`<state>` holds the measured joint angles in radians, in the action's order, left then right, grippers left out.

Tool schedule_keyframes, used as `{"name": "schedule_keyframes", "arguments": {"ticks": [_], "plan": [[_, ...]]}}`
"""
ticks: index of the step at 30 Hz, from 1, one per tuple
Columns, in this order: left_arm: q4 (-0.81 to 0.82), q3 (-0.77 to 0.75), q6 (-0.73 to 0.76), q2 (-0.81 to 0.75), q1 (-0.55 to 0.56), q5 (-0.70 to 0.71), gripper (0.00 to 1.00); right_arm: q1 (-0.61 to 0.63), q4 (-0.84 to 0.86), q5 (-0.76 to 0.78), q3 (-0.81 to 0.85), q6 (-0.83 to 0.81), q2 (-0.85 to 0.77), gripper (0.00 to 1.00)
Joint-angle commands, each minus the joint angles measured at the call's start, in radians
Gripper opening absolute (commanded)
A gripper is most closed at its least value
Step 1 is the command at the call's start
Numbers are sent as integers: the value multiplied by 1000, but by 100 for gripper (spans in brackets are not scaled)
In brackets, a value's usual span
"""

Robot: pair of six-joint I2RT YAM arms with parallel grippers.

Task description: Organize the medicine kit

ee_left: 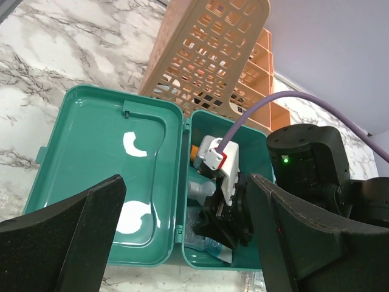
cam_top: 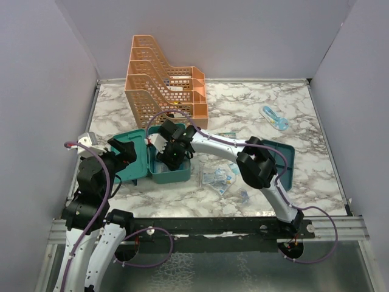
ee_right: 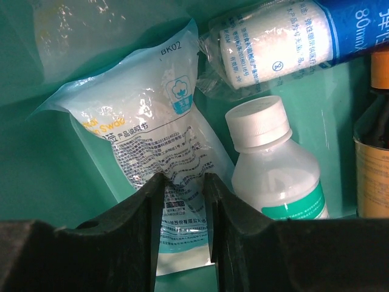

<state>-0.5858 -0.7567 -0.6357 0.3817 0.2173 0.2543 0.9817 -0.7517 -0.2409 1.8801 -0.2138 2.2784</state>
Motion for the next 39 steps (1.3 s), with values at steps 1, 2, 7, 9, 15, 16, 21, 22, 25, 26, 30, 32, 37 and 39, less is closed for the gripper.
{"name": "schedule_keyframes", "arguments": {"ticks": [1, 2, 7, 9, 15, 16, 21, 22, 25, 26, 30, 32, 37, 39], "plan": [[11, 3, 8, -4, 0, -18, 84, 4, -57, 14, 32, 9, 53, 32], [11, 3, 8, -4, 0, -19, 84, 5, -52, -8, 29, 16, 37, 32], [53, 7, 57, 9, 0, -103, 86, 5, 99, -31, -30, 142, -134, 36], [95, 7, 106, 20, 1, -205, 86, 5, 212, -14, -72, 226, -212, 40], [165, -2, 204, 52, 0, -425, 88, 3, 375, 128, -171, 433, -365, 42], [170, -4, 212, 56, 0, -445, 88, 2, 395, 163, -196, 455, -396, 42], [227, 3, 239, 76, 0, -615, 88, -22, 449, 369, -371, 586, -564, 42], [242, 3, 250, 83, 0, -664, 88, -28, 460, 418, -420, 608, -608, 42], [270, -1, 276, 106, 0, -786, 88, -33, 537, 574, -590, 610, -769, 41], [278, -1, 282, 114, 0, -819, 88, -36, 558, 620, -640, 606, -817, 42], [312, -6, 303, 162, -1, -901, 88, -85, 540, 720, -782, 625, -943, 42], [329, -10, 302, 181, 0, -890, 88, -145, 508, 709, -829, 667, -972, 42], [372, -20, 291, 208, 0, -863, 88, -366, 515, 556, -933, 739, -956, 49], [394, -12, 274, 206, 1, -845, 88, -430, 544, 495, -945, 726, -908, 51]]}}
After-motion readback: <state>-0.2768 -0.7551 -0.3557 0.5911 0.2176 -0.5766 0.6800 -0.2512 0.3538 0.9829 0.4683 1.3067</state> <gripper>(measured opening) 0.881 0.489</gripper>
